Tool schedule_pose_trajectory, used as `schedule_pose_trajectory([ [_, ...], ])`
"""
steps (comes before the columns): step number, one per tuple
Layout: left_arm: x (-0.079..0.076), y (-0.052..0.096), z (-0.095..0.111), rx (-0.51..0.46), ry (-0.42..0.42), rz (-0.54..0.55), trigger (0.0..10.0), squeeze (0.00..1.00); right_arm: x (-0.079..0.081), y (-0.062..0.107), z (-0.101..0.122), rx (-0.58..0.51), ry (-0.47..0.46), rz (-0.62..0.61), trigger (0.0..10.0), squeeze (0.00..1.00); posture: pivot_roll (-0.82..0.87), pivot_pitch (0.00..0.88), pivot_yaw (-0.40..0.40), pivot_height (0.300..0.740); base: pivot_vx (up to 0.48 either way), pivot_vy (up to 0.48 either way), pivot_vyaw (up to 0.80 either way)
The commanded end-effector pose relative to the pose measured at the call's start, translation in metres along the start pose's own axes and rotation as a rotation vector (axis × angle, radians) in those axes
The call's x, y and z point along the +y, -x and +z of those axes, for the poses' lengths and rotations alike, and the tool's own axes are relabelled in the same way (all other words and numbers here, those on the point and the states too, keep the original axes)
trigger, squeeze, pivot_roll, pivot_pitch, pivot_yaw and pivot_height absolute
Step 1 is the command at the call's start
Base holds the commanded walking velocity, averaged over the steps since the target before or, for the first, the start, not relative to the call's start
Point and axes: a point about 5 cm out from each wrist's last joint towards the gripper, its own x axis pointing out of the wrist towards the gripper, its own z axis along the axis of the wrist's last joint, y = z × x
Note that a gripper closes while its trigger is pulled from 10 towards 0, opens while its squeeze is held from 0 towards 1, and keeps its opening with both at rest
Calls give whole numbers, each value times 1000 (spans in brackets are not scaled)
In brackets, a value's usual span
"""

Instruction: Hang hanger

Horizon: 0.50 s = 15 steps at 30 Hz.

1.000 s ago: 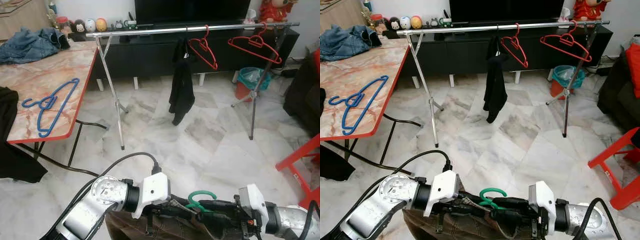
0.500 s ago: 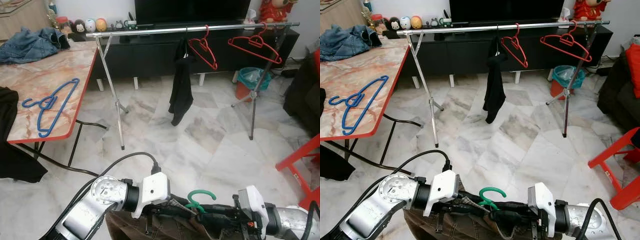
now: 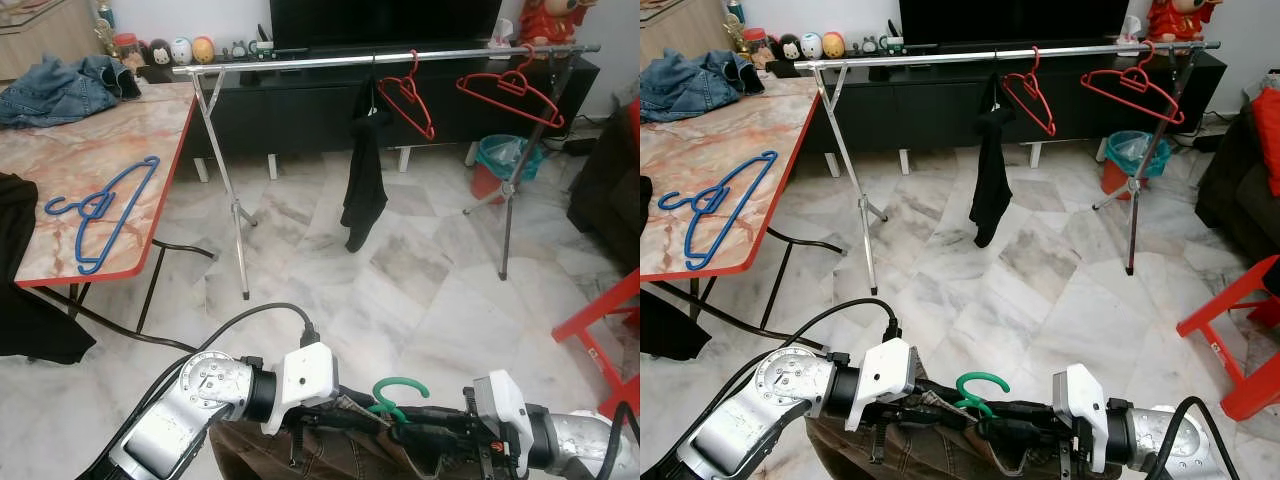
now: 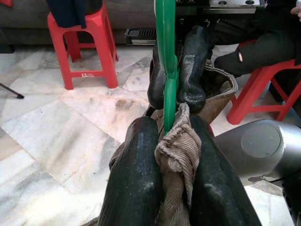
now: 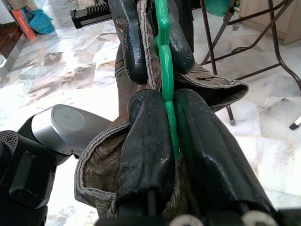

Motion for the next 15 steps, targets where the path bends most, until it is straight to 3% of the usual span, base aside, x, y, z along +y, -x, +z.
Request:
schedule_pose_trajectory([
  [1, 9, 6, 14, -38, -59, 54, 10000, 0, 1, -1, -4, 15, -12, -2, 0, 0, 4, 23, 21, 740, 0, 0, 0],
  [7, 9, 7, 12, -34, -54, 49, 10000, 4, 1, 0, -5, 20, -9, -10, 0, 0, 2, 14, 24, 740, 0, 0, 0],
  [8, 9, 7, 12, -35, -51, 46, 10000, 1000, 1, 0, -5, 20, -9, -10, 0, 0, 2, 13, 25, 740, 0, 0, 0],
  [13, 10, 7, 13, -37, -54, 59, 10000, 1000, 2, 0, -5, 17, -8, -11, 0, 0, 4, 6, 27, 740, 0, 0, 0],
  [14, 10, 8, 13, -34, -56, 62, 10000, 522, 2, 0, -5, 17, -7, -11, 0, 0, 5, 5, 27, 740, 0, 0, 0],
  [15, 10, 8, 13, -32, -56, 61, 10000, 522, 2, -1, -6, 17, -7, -12, 0, 0, 5, 4, 27, 740, 0, 0, 0],
])
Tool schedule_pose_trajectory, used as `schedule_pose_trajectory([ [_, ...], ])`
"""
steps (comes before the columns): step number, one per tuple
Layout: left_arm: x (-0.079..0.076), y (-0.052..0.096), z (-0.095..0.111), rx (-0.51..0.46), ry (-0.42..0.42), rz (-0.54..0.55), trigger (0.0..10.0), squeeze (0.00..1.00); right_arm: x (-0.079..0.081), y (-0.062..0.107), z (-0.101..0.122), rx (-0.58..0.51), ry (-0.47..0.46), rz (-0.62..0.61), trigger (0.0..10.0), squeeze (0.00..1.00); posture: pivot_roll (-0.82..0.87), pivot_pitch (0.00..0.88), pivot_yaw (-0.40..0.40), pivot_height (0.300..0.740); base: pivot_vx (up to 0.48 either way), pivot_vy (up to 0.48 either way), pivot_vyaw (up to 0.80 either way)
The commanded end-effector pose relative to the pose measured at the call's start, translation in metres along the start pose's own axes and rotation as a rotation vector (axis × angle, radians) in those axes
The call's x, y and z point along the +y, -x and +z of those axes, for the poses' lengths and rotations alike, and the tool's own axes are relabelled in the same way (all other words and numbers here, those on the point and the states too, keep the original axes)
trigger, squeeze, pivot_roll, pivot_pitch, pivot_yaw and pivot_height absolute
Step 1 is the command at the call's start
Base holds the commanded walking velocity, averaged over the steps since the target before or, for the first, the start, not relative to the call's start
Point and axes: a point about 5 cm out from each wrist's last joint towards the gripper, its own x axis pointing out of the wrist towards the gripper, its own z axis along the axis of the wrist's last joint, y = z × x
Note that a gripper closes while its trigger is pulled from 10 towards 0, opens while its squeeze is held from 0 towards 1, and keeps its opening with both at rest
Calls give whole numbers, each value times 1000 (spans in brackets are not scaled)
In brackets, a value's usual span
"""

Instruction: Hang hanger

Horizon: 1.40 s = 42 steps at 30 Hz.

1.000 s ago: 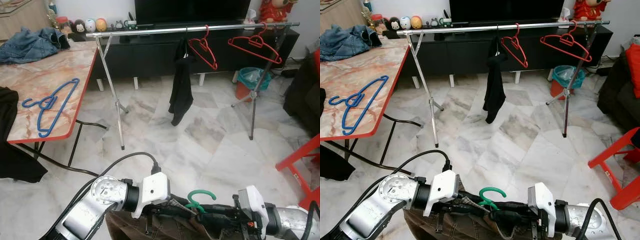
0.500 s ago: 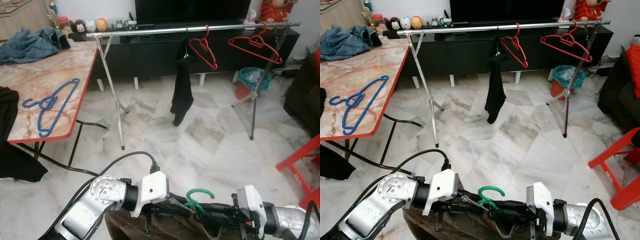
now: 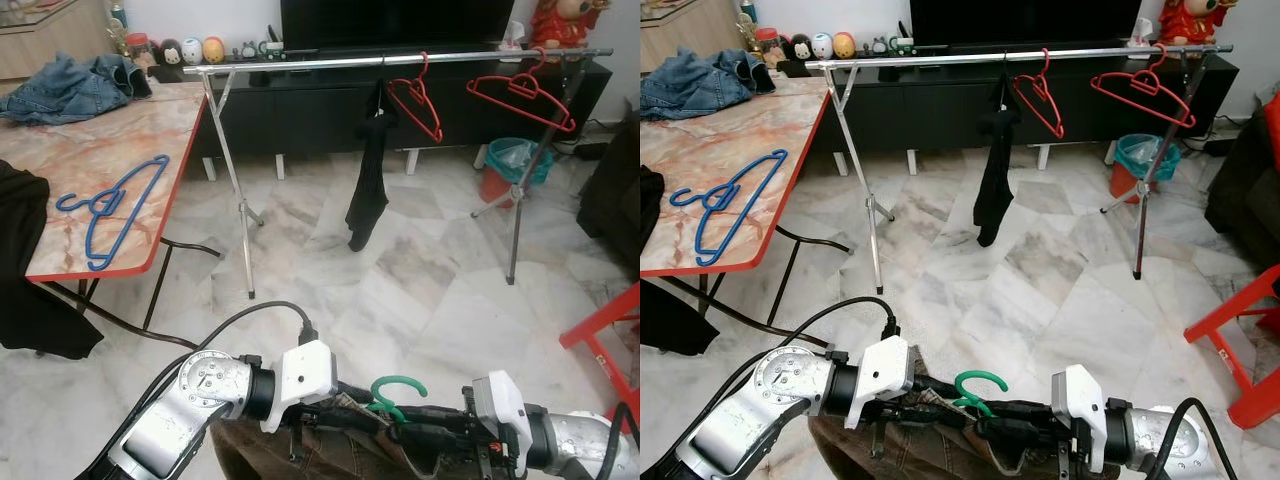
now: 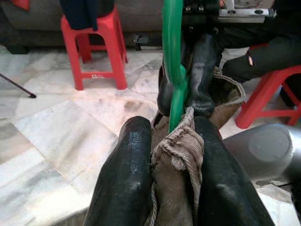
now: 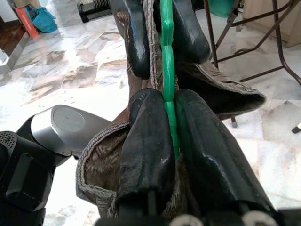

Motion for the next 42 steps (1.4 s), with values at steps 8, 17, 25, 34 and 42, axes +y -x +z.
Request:
schedule_pose_trajectory([
  [8, 11, 14, 14, -14, -54, 33, 10000, 0, -1, 0, -5, 20, 2, -20, 0, 0, 8, 14, 26, 740, 0, 0, 0],
  [17, 5, 19, 4, 46, -26, -19, 10000, 0, -3, 0, -4, 18, 10, -28, 0, 0, 8, 25, 26, 740, 0, 0, 0],
  [25, 2, 24, -1, 76, 15, -54, 10000, 0, -5, 1, -3, 21, 17, -32, 0, 0, 10, 30, 23, 740, 0, 0, 0],
  [34, 1, 18, -3, 62, 25, -42, 10000, 0, -6, 1, -2, 19, 23, -34, 0, 0, 5, 35, 24, 740, 0, 0, 0],
  [42, 3, 10, -4, 43, 24, -18, 10000, 0, -5, 0, -1, 15, 23, -33, 0, 0, 1, 37, 27, 740, 0, 0, 0],
])
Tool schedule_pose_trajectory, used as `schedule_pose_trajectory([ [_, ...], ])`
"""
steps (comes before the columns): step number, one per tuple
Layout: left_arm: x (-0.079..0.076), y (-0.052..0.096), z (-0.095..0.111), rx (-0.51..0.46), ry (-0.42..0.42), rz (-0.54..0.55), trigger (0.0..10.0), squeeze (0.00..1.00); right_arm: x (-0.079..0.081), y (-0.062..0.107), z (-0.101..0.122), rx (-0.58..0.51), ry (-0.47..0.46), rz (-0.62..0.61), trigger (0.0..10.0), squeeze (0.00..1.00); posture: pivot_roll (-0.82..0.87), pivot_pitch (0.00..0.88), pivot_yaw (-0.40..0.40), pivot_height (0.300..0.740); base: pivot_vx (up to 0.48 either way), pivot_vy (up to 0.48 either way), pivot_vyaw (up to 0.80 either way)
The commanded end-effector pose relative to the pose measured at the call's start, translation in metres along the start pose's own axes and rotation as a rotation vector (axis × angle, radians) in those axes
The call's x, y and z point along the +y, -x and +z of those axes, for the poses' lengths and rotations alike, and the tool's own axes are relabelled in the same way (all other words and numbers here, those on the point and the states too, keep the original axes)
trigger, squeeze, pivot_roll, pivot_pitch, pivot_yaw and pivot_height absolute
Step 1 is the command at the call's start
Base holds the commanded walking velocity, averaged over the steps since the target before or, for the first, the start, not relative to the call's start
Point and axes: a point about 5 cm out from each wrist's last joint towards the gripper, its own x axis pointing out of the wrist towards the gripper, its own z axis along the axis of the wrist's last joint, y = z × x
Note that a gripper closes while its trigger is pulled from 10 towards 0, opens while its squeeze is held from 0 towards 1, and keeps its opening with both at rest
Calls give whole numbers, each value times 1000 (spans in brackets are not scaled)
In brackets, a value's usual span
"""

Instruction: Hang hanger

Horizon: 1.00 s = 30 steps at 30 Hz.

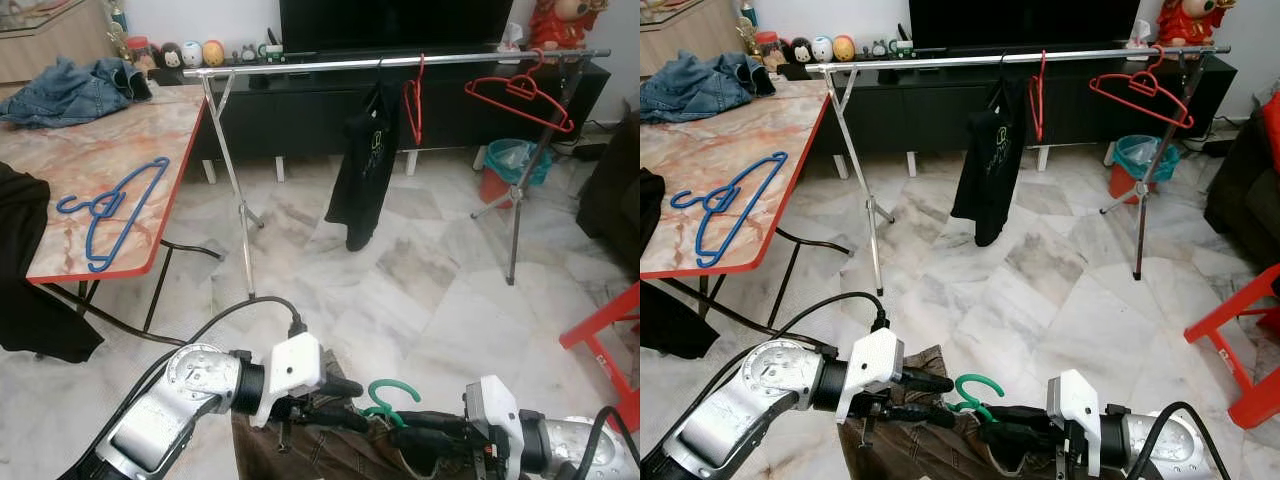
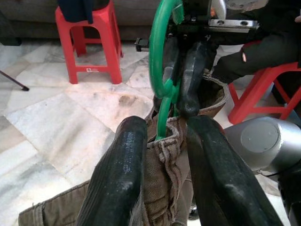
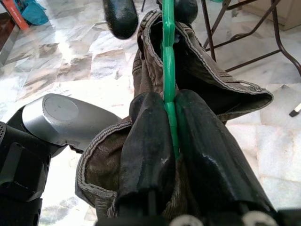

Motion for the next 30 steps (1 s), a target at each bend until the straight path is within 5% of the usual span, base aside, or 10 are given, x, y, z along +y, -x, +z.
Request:
schedule_pose_trajectory([
  [1, 1, -1, -1, 16, -19, 5, 10000, 0, -3, 0, 10, -32, 49, -8, 0, 0, 1, 37, 27, 740, 0, 0, 0],
  [11, 3, -1, -4, 36, -42, 25, 10000, 0, -4, 1, 10, -33, 50, -8, 0, 0, 0, 38, 27, 740, 0, 0, 0],
  [13, 4, -2, -3, 16, -34, 37, 10000, 1000, -4, 1, 10, -33, 49, -7, 0, 0, 1, 40, 25, 740, 0, 0, 0],
  [17, 6, -3, -2, 14, -42, 48, 10000, 1000, -4, 1, 11, -33, 50, -8, 0, 0, 0, 41, 25, 740, 0, 0, 0],
  [18, 8, -3, 0, 6, -46, 66, 10000, 290, -4, 1, 11, -34, 49, -8, 0, 0, 1, 41, 25, 740, 0, 0, 0],
  [19, 8, -4, 1, 3, -47, 72, 10000, 290, -4, 1, 11, -34, 48, -8, 0, 0, 1, 41, 25, 740, 0, 0, 0],
  [20, 9, -3, 1, 3, -49, 70, 10000, 0, -4, 1, 11, -34, 48, -8, 0, 0, 1, 41, 25, 740, 0, 0, 0],
  [24, 8, -2, 0, 7, -43, 58, 8980, 0, -4, 1, 11, -35, 49, -10, 0, 0, 0, 41, 26, 740, 0, 0, 0],
  [26, 9, -2, -1, 10, -43, 61, 0, 0, -4, 1, 11, -35, 49, -11, 0, 0, 0, 42, 26, 740, 0, 0, 0],
  [30, 7, -2, -3, 25, -33, 45, 0, 0, -4, 1, 11, -36, 49, -11, 0, 0, 0, 43, 26, 740, 0, 0, 0],
])
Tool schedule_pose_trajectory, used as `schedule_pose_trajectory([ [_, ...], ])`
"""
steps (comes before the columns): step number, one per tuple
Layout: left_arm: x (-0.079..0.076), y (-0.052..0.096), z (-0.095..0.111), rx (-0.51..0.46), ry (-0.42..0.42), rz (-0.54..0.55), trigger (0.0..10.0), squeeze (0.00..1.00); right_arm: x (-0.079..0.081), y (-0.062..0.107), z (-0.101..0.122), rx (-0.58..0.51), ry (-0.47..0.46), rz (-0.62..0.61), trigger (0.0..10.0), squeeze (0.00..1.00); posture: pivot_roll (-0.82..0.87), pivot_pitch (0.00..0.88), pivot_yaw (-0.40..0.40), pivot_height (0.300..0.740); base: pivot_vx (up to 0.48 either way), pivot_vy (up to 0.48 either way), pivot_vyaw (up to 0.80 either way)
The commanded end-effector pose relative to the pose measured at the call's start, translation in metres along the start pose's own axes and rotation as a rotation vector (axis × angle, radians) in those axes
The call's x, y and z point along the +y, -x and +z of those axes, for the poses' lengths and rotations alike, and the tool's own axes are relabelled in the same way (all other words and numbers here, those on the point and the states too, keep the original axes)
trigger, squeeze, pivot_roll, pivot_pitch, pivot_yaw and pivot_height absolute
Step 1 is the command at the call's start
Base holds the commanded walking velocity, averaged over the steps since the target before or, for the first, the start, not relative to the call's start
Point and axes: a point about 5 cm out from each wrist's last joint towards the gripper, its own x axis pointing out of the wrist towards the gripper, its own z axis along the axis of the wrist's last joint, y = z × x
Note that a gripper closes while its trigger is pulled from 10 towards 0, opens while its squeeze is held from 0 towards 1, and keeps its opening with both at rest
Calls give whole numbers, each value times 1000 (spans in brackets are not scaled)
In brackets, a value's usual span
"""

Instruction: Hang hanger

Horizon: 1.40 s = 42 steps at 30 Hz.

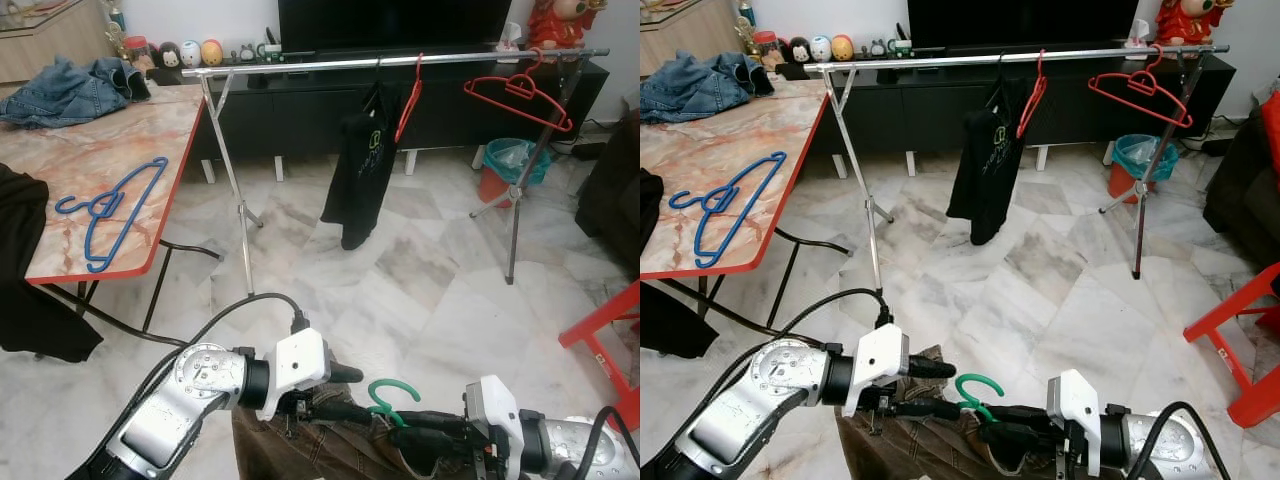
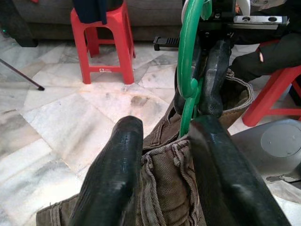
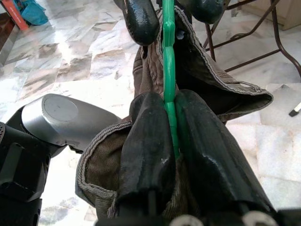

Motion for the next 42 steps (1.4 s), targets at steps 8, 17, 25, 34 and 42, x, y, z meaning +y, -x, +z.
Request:
schedule_pose_trajectory([
  [8, -1, 3, -4, 49, -9, -27, 10000, 0, -4, 1, 12, -35, 50, -7, 0, 0, 0, 43, 26, 740, 0, 0, 0],
  [17, 0, 4, -3, 42, -12, -15, 0, 0, -5, 1, 12, -38, 53, -12, 0, 0, -1, 43, 25, 740, 0, 0, 0],
  [25, 0, 6, -5, 51, -8, -22, 0, 0, -6, 1, 13, -40, 57, -19, 0, 0, 0, 44, 26, 740, 0, 0, 0],
  [34, 4, 19, -19, 136, -38, 10, 0, 0, -16, 9, 18, -45, 96, -113, 0, 0, 1, 43, 28, 740, 0, 0, 0],
  [42, 12, 33, -32, 221, -68, 65, 0, 0, -12, 18, 16, -27, 96, -132, 0, 0, -1, 40, 30, 740, 0, 0, 0],
])
